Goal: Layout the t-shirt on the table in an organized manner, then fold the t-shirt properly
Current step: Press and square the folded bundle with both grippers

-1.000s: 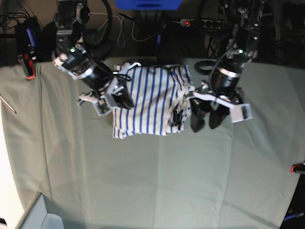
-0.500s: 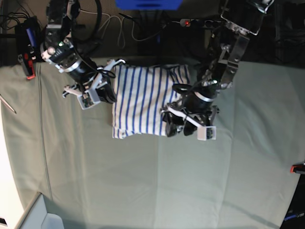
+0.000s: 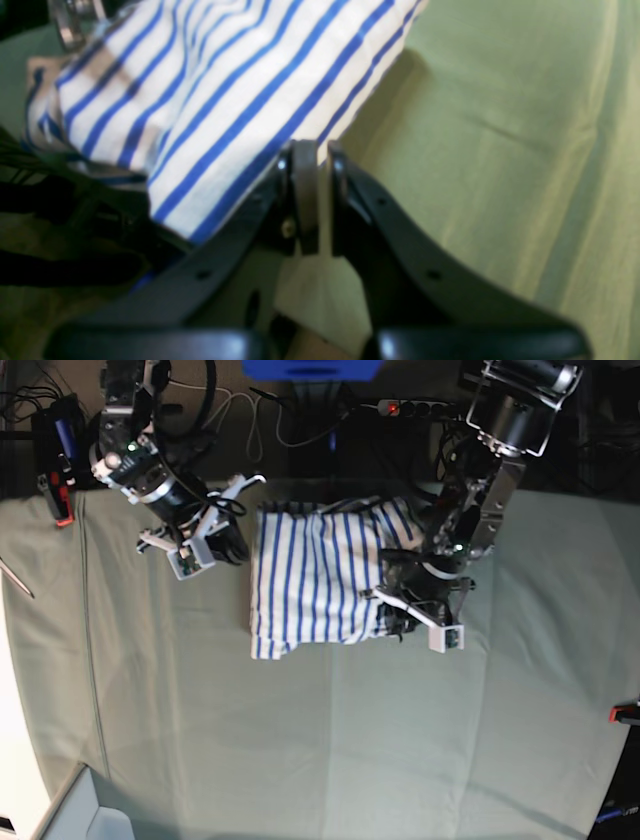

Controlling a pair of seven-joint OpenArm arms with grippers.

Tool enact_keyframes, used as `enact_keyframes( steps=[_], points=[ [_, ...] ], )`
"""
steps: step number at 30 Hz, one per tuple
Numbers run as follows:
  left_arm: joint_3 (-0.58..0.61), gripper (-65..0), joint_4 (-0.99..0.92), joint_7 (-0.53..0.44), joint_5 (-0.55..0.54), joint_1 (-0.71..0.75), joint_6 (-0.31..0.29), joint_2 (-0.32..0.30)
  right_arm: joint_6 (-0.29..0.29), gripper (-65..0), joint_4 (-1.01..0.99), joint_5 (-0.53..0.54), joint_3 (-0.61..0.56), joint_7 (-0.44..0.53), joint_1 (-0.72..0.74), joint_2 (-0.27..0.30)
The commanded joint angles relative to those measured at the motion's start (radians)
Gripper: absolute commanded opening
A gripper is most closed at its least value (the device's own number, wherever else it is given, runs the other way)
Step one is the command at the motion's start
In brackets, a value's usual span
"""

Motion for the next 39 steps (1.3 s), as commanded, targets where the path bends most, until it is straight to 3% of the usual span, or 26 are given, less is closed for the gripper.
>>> enact_keyframes(
  steps=[1, 3, 10, 14, 20, 29, 39],
  points=[
    [-0.002, -56.8, 0.018, -0.021, 0.001, -0.02, -0.004, 0.013, 0.007, -62.3, 0.014, 0.016, 0.0, 0.024, 0.004, 0.0],
    [-0.007, -55.0, 0.032, -0.018, 0.001, -0.018, -0.004, 0.026, 0.007, -62.3, 0.023, 0.016, 0.0, 0.026, 0.001, 0.0],
    [-0.007, -38.3, 0.19, -0.012, 0.001, 0.049, -0.003, 0.025, 0.007, -62.6, 0.152, 0.019, -0.04, 0.024, 0.013, -0.008],
    [-0.007, -38.3, 0.262, -0.012, 0.001, 0.077, 0.002, 0.019, 0.007, -62.7, 0.088, 0.019, -0.12, 0.02, 0.087, -0.008],
    [-0.007, -38.3, 0.267, -0.012, 0.003, 0.117, 0.002, -0.018, 0.007, -62.8, -0.096, 0.019, -0.135, 0.04, 0.138, -0.009],
    [-0.008, -37.9, 0.132, -0.019, 0.004, 0.094, 0.0, 0.019, 0.007, -62.8, -0.276, 0.016, -0.134, 0.23, 0.099, 0.034],
    [-0.007, -37.9, 0.233, -0.012, 0.001, 0.103, 0.0, 0.007, 0.007, -62.8, -0.247, 0.017, -0.095, 0.26, 0.095, 0.046]
  ],
)
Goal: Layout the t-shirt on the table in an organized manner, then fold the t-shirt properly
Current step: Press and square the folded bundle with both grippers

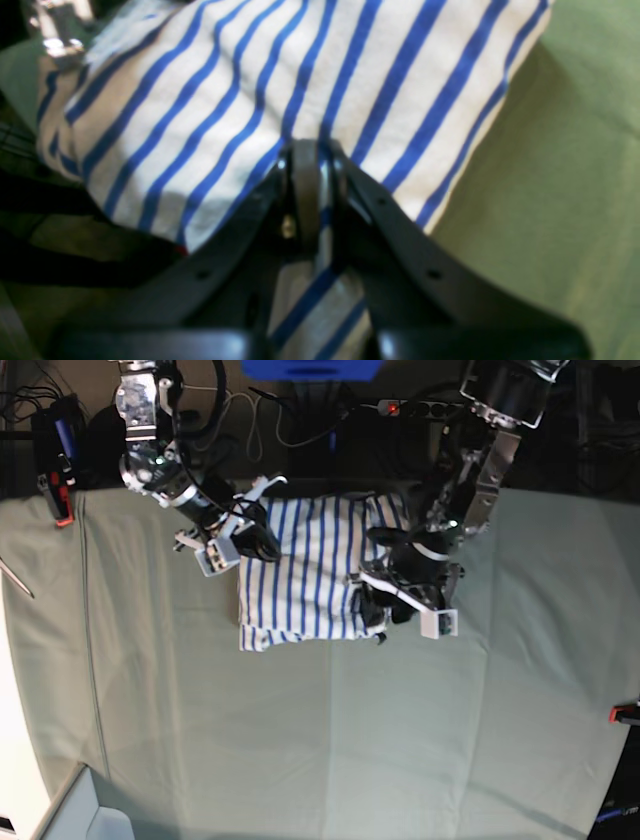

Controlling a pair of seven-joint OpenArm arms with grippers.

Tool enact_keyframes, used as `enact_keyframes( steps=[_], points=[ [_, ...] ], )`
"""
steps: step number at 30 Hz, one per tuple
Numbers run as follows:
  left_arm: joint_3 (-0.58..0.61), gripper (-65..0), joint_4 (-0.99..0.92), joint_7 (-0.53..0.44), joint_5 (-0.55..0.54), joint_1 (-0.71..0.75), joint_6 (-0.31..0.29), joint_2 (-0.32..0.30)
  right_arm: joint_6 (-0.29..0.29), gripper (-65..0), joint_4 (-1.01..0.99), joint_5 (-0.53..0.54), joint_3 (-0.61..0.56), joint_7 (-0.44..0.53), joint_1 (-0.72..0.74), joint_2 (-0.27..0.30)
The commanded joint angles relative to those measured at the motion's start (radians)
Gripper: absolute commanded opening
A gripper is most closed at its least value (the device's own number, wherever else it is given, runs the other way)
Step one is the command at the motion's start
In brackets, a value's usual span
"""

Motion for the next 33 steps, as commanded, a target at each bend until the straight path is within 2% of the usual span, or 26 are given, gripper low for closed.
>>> enact_keyframes(
  steps=[1, 5, 8, 10, 12, 15, 22, 33],
  points=[
    [-0.003, -37.9, 0.072, -0.027, -0.002, 0.012, -0.01, -0.003, 0.007, -62.8, 0.056, 0.022, 0.003, 0.035, -0.008, 0.002],
    [-0.005, -37.9, 0.26, -0.027, -0.002, 0.096, -0.009, -0.069, 0.007, -62.7, 0.216, 0.022, 0.01, 0.027, -0.058, -0.001],
    [-0.031, -37.8, 0.304, -0.027, -0.002, 0.162, -0.007, -0.091, 0.007, -62.6, 0.296, 0.022, 0.01, 0.026, -0.08, -0.001],
    [-0.083, -35.1, 0.292, -0.027, -0.003, 0.22, -0.007, -0.083, 0.007, -62.6, 0.331, 0.022, 0.01, 0.026, -0.104, -0.001],
    [-0.135, -28.7, 0.257, -0.027, -0.009, 0.251, -0.007, -0.048, 0.007, -62.5, 0.343, 0.022, 0.01, 0.026, -0.114, -0.001],
    [-0.2, -21.3, 0.198, -0.024, -0.08, 0.263, -0.013, 0.003, 0.007, -62.5, 0.342, 0.022, 0.01, 0.026, -0.115, -0.001],
    [-0.129, -20.8, 0.094, -0.024, -0.195, 0.22, -0.012, 0.006, 0.007, -62.4, 0.342, 0.022, 0.01, 0.026, -0.135, -0.001],
    [0.001, -20.8, 0.02, -0.026, -0.195, 0.157, -0.009, 0.009, 0.007, -62.4, 0.342, 0.022, 0.01, 0.026, -0.157, -0.001]
  ],
)
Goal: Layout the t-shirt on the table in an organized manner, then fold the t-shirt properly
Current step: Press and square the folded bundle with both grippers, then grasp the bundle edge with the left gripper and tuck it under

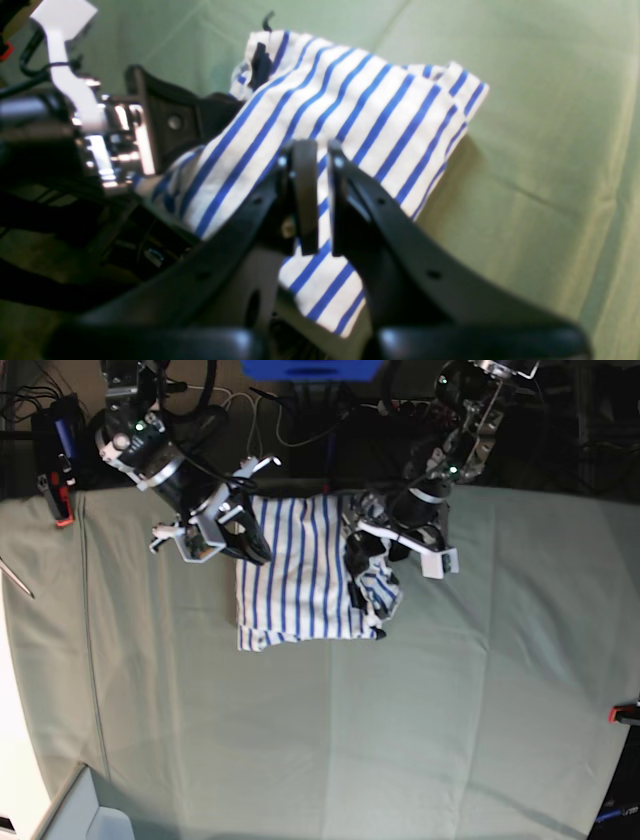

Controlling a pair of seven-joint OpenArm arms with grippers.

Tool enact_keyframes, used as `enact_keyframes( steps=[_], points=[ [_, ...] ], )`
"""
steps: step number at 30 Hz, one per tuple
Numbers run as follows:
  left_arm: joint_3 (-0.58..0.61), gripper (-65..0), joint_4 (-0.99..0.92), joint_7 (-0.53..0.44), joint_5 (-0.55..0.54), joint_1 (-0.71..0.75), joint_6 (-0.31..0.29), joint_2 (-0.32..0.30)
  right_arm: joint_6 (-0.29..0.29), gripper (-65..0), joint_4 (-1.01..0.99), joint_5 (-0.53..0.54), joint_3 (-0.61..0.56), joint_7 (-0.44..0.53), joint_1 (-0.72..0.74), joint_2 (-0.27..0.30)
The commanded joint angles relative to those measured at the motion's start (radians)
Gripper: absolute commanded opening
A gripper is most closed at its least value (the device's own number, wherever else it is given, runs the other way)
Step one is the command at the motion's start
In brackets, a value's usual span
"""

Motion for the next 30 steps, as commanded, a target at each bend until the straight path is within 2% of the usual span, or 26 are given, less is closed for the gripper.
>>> enact_keyframes(
  steps=[1, 5, 6, 9, 13, 14, 19, 21, 25, 30],
  points=[
    [0.0, -20.9, 0.0, 0.0, -0.004, -0.01, -0.007, 0.002, 0.007, -62.4, 0.018, 0.017, 0.0, 0.03, 0.002, 0.001],
    [0.028, -21.7, -0.031, 0.0, -0.004, -0.014, -0.012, -0.002, 0.007, -62.5, 0.021, 0.017, 0.0, 0.03, 0.001, 0.001],
    [0.032, -23.7, -0.031, 0.0, -0.004, -0.014, -0.012, -0.004, 0.007, -62.5, 0.021, 0.017, 0.0, 0.03, 0.001, 0.003],
    [0.026, -38.5, -0.033, -0.004, -0.004, -0.014, -0.013, -0.005, 0.007, -62.5, 0.021, 0.017, 0.0, 0.03, 0.001, 0.003],
    [0.025, -62.1, -0.033, -0.001, -0.002, -0.045, -0.013, -0.007, 0.007, -62.5, 0.021, 0.017, 0.0, 0.03, 0.001, 0.003],
    [0.031, -65.0, -0.036, 0.0, 0.002, -0.059, -0.013, -0.008, 0.007, -62.5, 0.021, 0.017, 0.0, 0.03, 0.001, 0.003],
    [0.032, -65.0, -0.088, 0.002, 0.004, -0.105, -0.015, -0.013, 0.007, -62.5, 0.035, 0.017, 0.052, 0.03, 0.001, 0.001],
    [0.04, -64.9, -0.095, 0.002, 0.005, -0.137, -0.015, -0.036, 0.007, -62.5, 0.046, 0.017, 0.076, 0.03, 0.001, 0.001],
    [0.183, -64.9, -0.135, 0.002, -0.002, -0.277, -0.015, -0.113, 0.007, -62.4, 0.058, 0.017, 0.15, 0.03, 0.001, 0.001],
    [0.434, -64.9, -0.278, 0.002, 0.005, -0.518, -0.024, -0.134, 0.007, -62.4, 0.06, 0.017, 0.211, 0.03, 0.001, 0.001]
  ],
)
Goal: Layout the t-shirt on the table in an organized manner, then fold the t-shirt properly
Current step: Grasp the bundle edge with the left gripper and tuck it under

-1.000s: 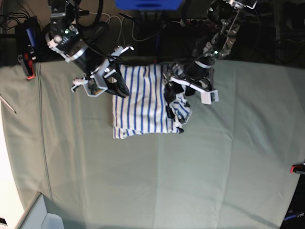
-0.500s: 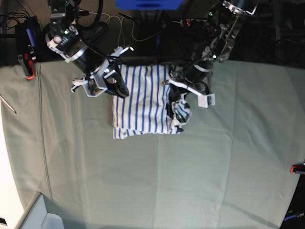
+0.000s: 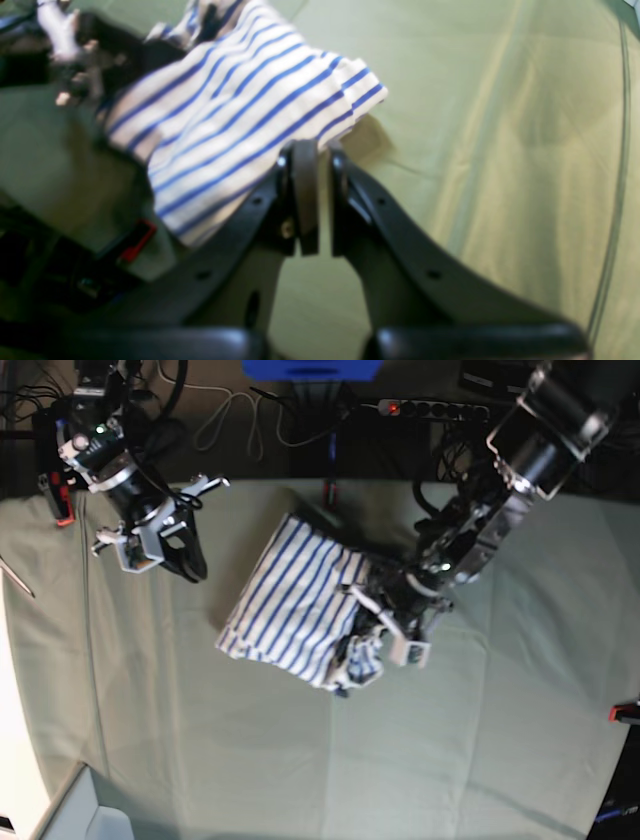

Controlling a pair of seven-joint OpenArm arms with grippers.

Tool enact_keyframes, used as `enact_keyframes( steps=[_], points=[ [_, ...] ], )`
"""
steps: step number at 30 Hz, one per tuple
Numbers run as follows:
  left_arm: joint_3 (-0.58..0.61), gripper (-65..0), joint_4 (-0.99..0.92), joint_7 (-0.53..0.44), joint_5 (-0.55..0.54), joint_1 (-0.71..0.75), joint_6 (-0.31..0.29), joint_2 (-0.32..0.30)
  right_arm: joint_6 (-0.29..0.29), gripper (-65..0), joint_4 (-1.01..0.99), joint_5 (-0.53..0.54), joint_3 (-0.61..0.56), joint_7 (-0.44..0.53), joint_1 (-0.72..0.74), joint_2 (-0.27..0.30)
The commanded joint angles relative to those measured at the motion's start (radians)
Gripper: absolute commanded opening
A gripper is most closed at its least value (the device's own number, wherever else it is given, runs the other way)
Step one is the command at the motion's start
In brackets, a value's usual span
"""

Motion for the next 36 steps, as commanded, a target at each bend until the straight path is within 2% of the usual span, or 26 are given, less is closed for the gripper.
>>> enact_keyframes(
  steps=[1, 4, 7, 10, 13, 16, 19, 22, 25, 30, 32, 36],
  points=[
    [0.045, -64.9, -0.018, -0.025, -0.001, -0.074, -0.04, 0.004, 0.007, -62.4, 0.02, 0.017, 0.01, 0.025, 0.001, 0.005],
    [0.215, -64.9, -0.134, -0.028, -0.001, -0.209, -0.171, 0.019, 0.007, -62.4, 0.02, 0.017, 0.031, 0.025, 0.001, 0.005],
    [0.375, -64.8, -0.242, -0.034, 0.015, -0.32, -0.293, 0.077, 0.007, -62.4, 0.02, 0.017, 0.053, 0.025, 0.001, 0.004],
    [0.467, -64.8, -0.335, -0.036, 0.141, -0.387, -0.372, 0.149, 0.007, -62.4, 0.014, 0.017, 0.07, 0.025, 0.001, 0.004],
    [0.451, -64.8, -0.371, -0.039, 0.308, -0.39, -0.413, 0.221, 0.007, -62.4, 0.012, 0.017, 0.085, 0.025, 0.004, -0.013],
    [0.401, -64.8, -0.388, -0.066, 0.506, -0.386, -0.425, 0.287, 0.007, -62.4, 0.012, 0.017, 0.09, 0.025, 0.007, -0.024],
    [0.37, -64.8, -0.39, -0.086, 0.674, -0.361, -0.427, 0.327, 0.007, -62.4, 0.012, 0.017, 0.09, 0.025, 0.008, -0.024],
    [0.346, -64.8, -0.39, -0.102, 0.801, -0.347, -0.427, 0.359, 0.007, -62.4, 0.012, 0.017, 0.097, 0.025, 0.01, -0.024],
    [0.329, -64.8, -0.39, -0.105, 0.872, -0.334, -0.427, 0.372, 0.007, -62.4, 0.012, 0.017, 0.097, 0.025, 0.011, -0.024],
    [0.257, -63.6, -0.39, -0.099, 0.885, -0.33, -0.427, 0.372, 0.007, -62.4, 0.012, 0.017, 0.097, 0.025, 0.014, -0.024],
    [0.243, -57.6, -0.39, -0.097, 0.887, -0.332, -0.427, 0.372, 0.007, -62.4, 0.011, 0.015, 0.096, 0.025, 0.027, -0.024],
    [0.24, -33.5, -0.388, -0.097, 0.887, -0.334, -0.418, 0.367, 0.007, -62.4, 0.011, 0.015, 0.091, -0.001, 0.033, -0.024]
  ],
)
